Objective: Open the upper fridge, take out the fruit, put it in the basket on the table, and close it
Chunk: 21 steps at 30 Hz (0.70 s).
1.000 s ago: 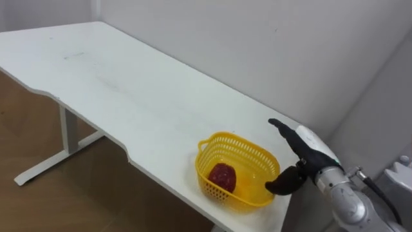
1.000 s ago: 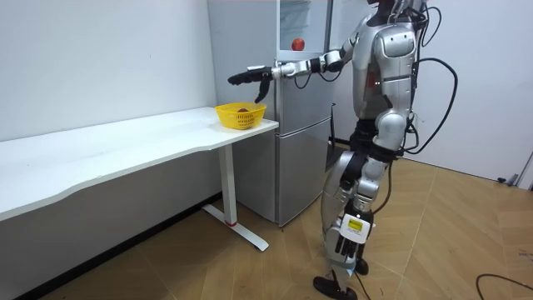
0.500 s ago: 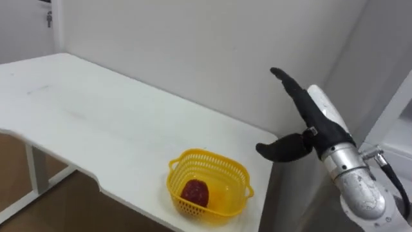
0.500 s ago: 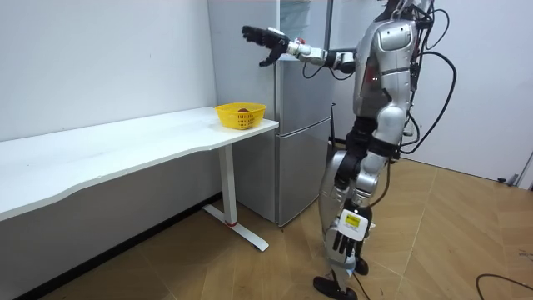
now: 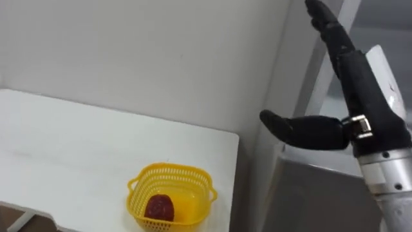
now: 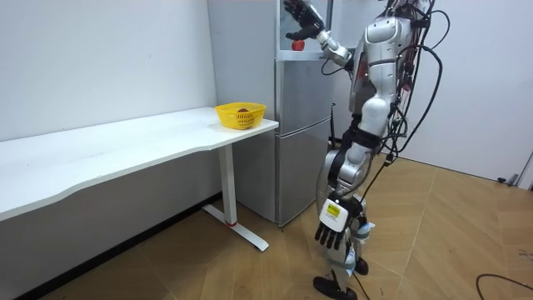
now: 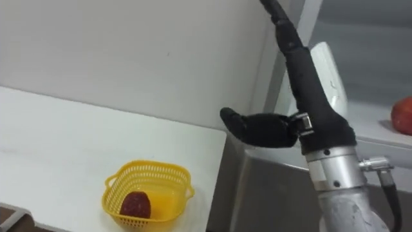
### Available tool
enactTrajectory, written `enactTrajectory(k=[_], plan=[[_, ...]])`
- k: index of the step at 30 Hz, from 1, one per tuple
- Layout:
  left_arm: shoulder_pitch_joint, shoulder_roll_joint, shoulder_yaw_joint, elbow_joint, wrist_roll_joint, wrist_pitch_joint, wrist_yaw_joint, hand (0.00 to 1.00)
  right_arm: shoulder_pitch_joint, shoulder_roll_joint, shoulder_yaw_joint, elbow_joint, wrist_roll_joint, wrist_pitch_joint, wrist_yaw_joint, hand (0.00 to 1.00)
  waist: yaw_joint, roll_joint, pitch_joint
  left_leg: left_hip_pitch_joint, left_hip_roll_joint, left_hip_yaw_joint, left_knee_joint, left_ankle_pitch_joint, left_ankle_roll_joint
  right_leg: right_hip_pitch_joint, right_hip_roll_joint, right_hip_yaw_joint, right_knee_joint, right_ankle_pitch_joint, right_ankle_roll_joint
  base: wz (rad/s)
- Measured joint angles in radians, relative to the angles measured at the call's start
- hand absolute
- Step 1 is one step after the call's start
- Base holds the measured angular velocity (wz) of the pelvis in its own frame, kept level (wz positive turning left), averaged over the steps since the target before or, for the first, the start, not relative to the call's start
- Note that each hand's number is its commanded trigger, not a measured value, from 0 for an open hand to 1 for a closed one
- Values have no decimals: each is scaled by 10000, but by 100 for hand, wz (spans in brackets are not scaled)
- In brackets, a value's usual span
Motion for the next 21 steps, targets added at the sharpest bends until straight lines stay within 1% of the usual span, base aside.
enactTrajectory(k=[1,2,3,4,5,6,7,8,11,14,18,20,21], plan=[[46,-22,0,4,1,-2,0,0,50,96,-183,-212,-59,-77,-97,0,-193,56,0,42,7,51,-5,0,0,13,14,25,1,0,0,-14],[59,-40,3,36,4,-18,-11,0,50,194,-391,-351,-162,-195,-258,0,-309,115,2,142,19,123,-74,0,-2,58,24,69,2,0,0,-16],[64,-45,4,43,6,-32,-15,0,55,220,-502,-406,-195,-256,-351,0,-368,135,-11,185,24,155,-108,0,-3,75,32,96,0,-1,1,-14],[89,-61,39,49,6,-139,-13,0,97,221,-754,-566,-227,-342,-515,0,-438,162,-3,294,25,228,-181,2,-6,130,46,161,-9,-6,3,-15],[124,-86,72,49,2,-234,-11,0,242,221,-1023,-804,-235,-393,-696,0,-449,169,-8,374,21,256,-204,0,-7,186,62,277,-54,-28,7,-13],[138,-110,117,49,-3,-251,-10,0,327,213,-1159,-883,-234,-472,-787,0,-456,167,-6,425,19,263,-227,0,-7,201,67,299,-78,-34,12,-10],[180,-151,175,49,-6,-270,-14,0,442,212,-1437,-957,-225,-633,-947,0,-494,156,-12,496,10,265,-235,-2,-7,256,74,330,-148,-45,25,0],[213,-186,197,47,-6,-282,-14,0,470,208,-1648,-960,-223,-721,-1126,0,-546,132,-15,528,2,261,-234,-6,-8,290,73,345,-163,-62,38,0],[257,-207,197,39,-1,-300,-9,0,516,170,-2167,-887,-225,-795,-1559,0,-708,20,-10,563,-14,249,-238,-6,-8,293,69,314,-172,-71,49,1],[350,-209,229,25,-5,-300,-8,0,516,69,-2419,-588,-234,-810,-2019,0,-731,-52,-36,668,-12,288,-358,-5,-8,327,74,341,-177,-78,55,-7],[350,-209,263,6,-39,-300,-15,0,520,4,-2775,-386,-199,-794,-2441,0,-740,-150,-34,689,-12,320,-368,-5,-8,348,77,332,-199,-80,58,0],[299,-207,280,-11,-53,-300,-8,0,508,-279,-3004,230,220,-823,-2574,0,-760,-259,2,668,-13,263,-370,-5,-8,347,65,258,-197,-80,58,4],[293,-206,281,-11,-72,-300,-7,0,502,-363,-3004,416,342,-800,-2602,0,-757,-282,6,666,-13,261,-371,-5,-8,347,65,257,-198,-80,59,0]])
